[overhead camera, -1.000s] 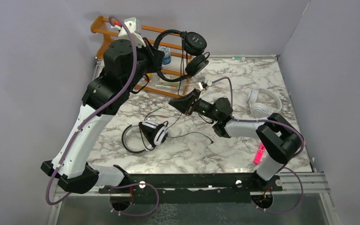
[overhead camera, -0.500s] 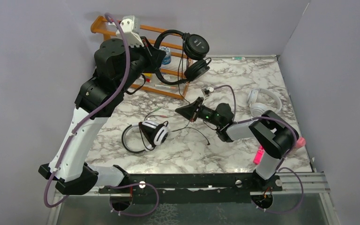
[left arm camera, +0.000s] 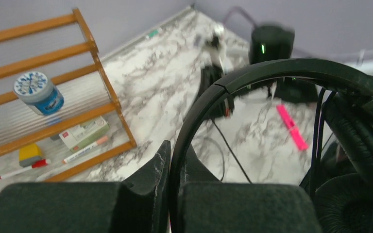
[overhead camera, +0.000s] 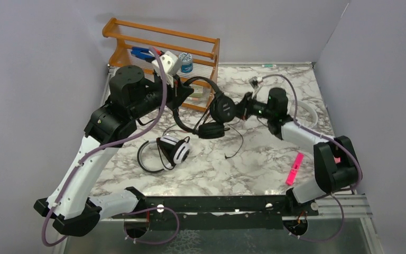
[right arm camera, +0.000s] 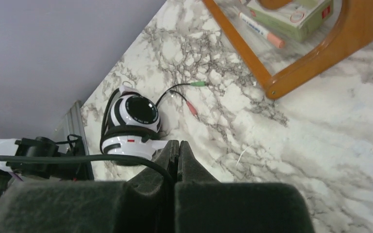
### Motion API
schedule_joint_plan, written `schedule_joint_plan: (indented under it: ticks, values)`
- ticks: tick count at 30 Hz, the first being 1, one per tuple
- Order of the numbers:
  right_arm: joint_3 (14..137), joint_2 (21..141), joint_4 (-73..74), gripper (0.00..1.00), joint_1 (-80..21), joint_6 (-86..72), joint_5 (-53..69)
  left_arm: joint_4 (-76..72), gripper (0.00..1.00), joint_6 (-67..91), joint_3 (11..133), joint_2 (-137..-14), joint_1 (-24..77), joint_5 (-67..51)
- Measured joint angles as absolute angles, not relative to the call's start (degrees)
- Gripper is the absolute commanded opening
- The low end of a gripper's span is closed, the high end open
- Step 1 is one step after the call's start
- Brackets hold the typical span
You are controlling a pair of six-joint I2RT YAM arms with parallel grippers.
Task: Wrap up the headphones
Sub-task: Wrap the headphones cable around the headphones.
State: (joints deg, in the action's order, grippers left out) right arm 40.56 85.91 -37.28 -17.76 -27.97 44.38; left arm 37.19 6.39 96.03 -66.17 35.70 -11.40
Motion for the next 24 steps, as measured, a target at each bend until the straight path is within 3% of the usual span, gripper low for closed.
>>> schedule_joint_plan:
  ticks: [6,13,17,24]
  values:
    - [64.36,90.74,-5.45,0.0,-12.71,-18.28,49.32,36.93,0.0,-6.61,80.66,-61.36,35.75,-13.98]
    - [81.67,96.86,25.04,0.0,-8.25,-9.52,51.13,36.47,0.0,-17.41,70.52,-64.69,37.23,1.39]
    - [86.11,95.94,33.15,0.0,-8.29,-8.69,52.84,33.8,0.0,-21.32,70.13,-69.76,39.4,10.59]
    - [87.37,90.7,33.71,0.0,-9.19,-15.18,61.98,27.05,0.0,-23.09,71.96,-77.28,39.99,17.74]
